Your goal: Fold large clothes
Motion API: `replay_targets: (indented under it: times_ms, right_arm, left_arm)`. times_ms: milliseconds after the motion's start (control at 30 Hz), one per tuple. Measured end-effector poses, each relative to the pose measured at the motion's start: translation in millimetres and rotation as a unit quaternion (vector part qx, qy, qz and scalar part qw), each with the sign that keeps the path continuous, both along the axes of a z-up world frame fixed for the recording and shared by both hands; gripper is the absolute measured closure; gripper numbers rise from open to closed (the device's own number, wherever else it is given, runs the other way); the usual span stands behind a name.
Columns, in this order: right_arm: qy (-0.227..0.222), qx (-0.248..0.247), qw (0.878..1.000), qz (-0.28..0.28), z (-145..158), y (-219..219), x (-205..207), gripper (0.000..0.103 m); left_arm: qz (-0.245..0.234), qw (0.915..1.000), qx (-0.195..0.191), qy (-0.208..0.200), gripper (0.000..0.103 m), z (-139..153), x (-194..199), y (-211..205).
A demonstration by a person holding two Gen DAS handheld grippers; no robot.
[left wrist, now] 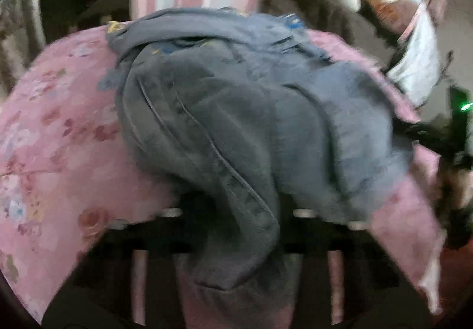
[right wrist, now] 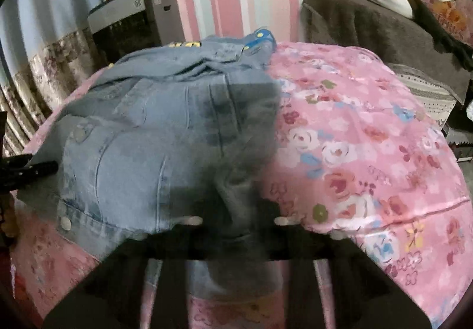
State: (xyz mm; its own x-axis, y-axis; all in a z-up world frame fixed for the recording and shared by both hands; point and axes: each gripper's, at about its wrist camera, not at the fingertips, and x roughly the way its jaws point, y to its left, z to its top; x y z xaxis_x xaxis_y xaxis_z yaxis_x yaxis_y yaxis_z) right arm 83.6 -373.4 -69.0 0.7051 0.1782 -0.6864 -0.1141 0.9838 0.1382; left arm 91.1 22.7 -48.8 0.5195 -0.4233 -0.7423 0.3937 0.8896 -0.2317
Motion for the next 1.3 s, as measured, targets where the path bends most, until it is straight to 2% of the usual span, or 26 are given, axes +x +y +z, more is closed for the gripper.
replay_targets:
  times_ms: [133,200,300,367,400,433,500,567,600,633,667,733,800,867,967,1000,1033,1067,1100,1133,1200,1233,1300]
  right_arm:
    - [-0.042,0.047,0.998,0.023,37.9,-1.9,-21.9,0.092]
    - [-0.068,0.044,0.996,0.026,59.6,1.3,-35.0,0.093]
    - [-0.086,0.025,0.995,0.037,80.9,9.3,-54.6,0.094]
    - [-0.069,0.0,0.997,0.038,76.3,13.2,-62.2,0.094]
    - [-0.058,-0.014,0.998,0.034,69.6,14.1,-63.6,0.094]
    - [-0.041,-0.027,0.998,0.032,57.3,13.7,-63.7,0.093]
    - [-0.006,-0.039,0.999,0.032,35.0,10.5,-61.7,0.092]
    - [0.021,-0.052,0.998,0.03,18.6,6.2,-62.5,0.083]
    - [0.016,-0.046,0.999,0.023,17.0,0.4,-66.1,0.079]
    - [0.012,-0.033,0.999,0.019,17.6,-5.3,-69.5,0.07]
    - [0.004,-0.017,1.0,0.007,22.4,-13.7,-71.5,0.065]
    - [-0.02,-0.003,1.0,-0.013,35.1,-25.3,-71.4,0.063]
    - [-0.032,0.001,0.999,-0.015,42.3,-26.3,-63.7,0.063]
    - [-0.029,0.009,0.999,-0.011,41.5,-24.1,-50.3,0.063]
    - [-0.015,0.003,1.0,-0.002,29.7,-11.3,-27.4,0.063]
    - [-0.008,0.0,1.0,-0.002,23.5,-7.8,-20.5,0.063]
    - [0.001,-0.001,1.0,0.0,17.0,-5.6,-13.8,0.063]
    - [0.009,-0.001,1.0,0.001,12.8,-3.8,-8.8,0.067]
    - [0.013,-0.002,1.0,0.001,8.8,-1.2,-5.5,0.075]
    - [0.01,-0.004,1.0,0.01,6.4,2.6,-4.2,0.094]
    - [-0.003,-0.025,1.0,0.011,7.1,9.7,-9.6,0.094]
    - [-0.02,-0.04,0.999,0.014,12.0,13.3,-17.2,0.094]
    - [-0.027,-0.029,0.999,0.014,21.5,7.9,-29.8,0.096]
  left_arm:
    - [-0.005,0.9982,0.015,-0.057,0.083,54.2,-12.8,10.3]
    - [-0.005,0.9977,0.016,-0.066,0.083,79.5,-17.2,19.7]
    - [-0.024,0.9968,0.047,-0.06,0.082,102.6,-30.1,26.3]
    - [-0.039,0.9957,0.075,-0.038,0.073,92.6,-41.0,25.2]
    - [-0.037,0.9951,0.085,-0.034,0.058,86.0,-43.3,27.2]
    - [-0.029,0.9935,0.105,-0.034,0.049,73.6,-49.1,29.2]
    - [-0.013,0.9929,0.114,-0.031,0.043,59.1,-55.8,39.2]
    - [0.01,0.9944,0.102,-0.026,0.033,51.6,-61.0,56.2]
    - [0.021,0.9947,0.096,-0.03,0.025,52.2,-62.6,63.1]
    - [0.035,0.9942,0.094,-0.038,0.017,54.0,-63.7,69.1]
    - [0.052,0.9925,0.098,-0.05,0.015,56.3,-63.3,75.1]
    - [0.066,0.9915,0.099,-0.052,0.014,56.4,-57.4,78.7]
    - [0.065,0.9936,0.083,-0.041,0.014,50.7,-44.9,79.4]
    - [0.063,0.9949,0.075,-0.025,0.015,38.2,-27.2,72.5]
    - [0.049,0.9969,0.062,-0.003,0.028,19.8,-10.1,59.8]
    - [0.047,0.9972,0.059,0.005,0.042,14.9,-4.8,56.0]
    - [0.043,0.9976,0.051,0.02,0.062,7.4,2.4,52.2]
    - [0.043,0.9975,0.047,0.029,0.069,1.8,7.0,51.4]
    - [0.049,0.9972,0.047,0.032,0.082,-2.0,10.8,51.5]
    - [0.054,0.997,0.046,0.03,0.089,-2.7,12.3,51.9]
    - [0.065,0.9972,0.035,0.014,0.096,3.3,6.9,55.9]
    - [0.072,0.9965,0.043,0.001,0.096,7.9,0.3,56.8]
    - [0.076,0.9947,0.069,-0.014,0.097,13.3,-12.4,54.4]
